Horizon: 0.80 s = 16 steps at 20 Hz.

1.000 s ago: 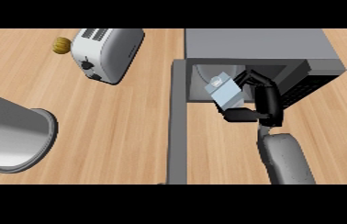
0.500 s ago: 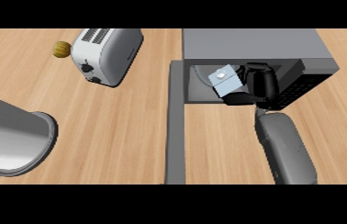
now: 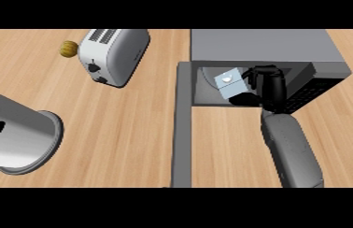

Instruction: Pick up the milk, place it into the microwave and close the microwave

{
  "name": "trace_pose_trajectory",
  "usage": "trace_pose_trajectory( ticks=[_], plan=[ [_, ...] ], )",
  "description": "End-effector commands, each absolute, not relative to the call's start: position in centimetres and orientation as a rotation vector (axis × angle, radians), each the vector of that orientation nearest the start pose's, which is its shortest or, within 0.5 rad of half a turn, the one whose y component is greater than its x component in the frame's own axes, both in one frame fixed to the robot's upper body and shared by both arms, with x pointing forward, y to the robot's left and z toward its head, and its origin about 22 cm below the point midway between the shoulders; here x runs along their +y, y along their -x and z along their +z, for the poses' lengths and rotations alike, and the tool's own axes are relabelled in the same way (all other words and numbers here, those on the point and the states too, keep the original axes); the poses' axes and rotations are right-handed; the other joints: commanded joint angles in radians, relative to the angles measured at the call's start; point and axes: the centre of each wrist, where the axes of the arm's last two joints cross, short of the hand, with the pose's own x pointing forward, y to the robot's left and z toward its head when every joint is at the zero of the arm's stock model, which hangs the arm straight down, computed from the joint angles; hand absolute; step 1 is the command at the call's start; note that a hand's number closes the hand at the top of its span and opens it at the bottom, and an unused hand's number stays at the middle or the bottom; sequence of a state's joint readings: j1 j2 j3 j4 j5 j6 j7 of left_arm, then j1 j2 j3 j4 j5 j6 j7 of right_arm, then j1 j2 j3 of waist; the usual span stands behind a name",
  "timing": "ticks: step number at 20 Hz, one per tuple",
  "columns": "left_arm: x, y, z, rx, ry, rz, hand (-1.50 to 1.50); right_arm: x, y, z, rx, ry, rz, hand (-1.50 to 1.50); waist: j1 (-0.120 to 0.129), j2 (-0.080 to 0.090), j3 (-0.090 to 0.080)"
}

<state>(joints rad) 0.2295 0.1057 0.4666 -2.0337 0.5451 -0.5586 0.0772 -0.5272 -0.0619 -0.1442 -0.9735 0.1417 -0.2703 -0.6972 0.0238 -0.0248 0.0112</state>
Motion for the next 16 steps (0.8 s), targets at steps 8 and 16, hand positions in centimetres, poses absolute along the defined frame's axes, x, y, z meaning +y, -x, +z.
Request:
trace_pose_trajectory(
  ticks=[8,16],
  plan=[
    [34.7,-16.5,9.1,-1.945,0.265,-0.06,-1.5,-21.1,-39.6,2.8,-2.041,0.491,0.085,1.5,0.108,0.068,-0.011],
    [34.6,-17.0,9.8,-1.945,0.228,-0.11,-1.5,-23.8,-38.3,1.5,-2.053,0.813,-0.022,1.5,0.132,0.082,-0.013]
  ],
)
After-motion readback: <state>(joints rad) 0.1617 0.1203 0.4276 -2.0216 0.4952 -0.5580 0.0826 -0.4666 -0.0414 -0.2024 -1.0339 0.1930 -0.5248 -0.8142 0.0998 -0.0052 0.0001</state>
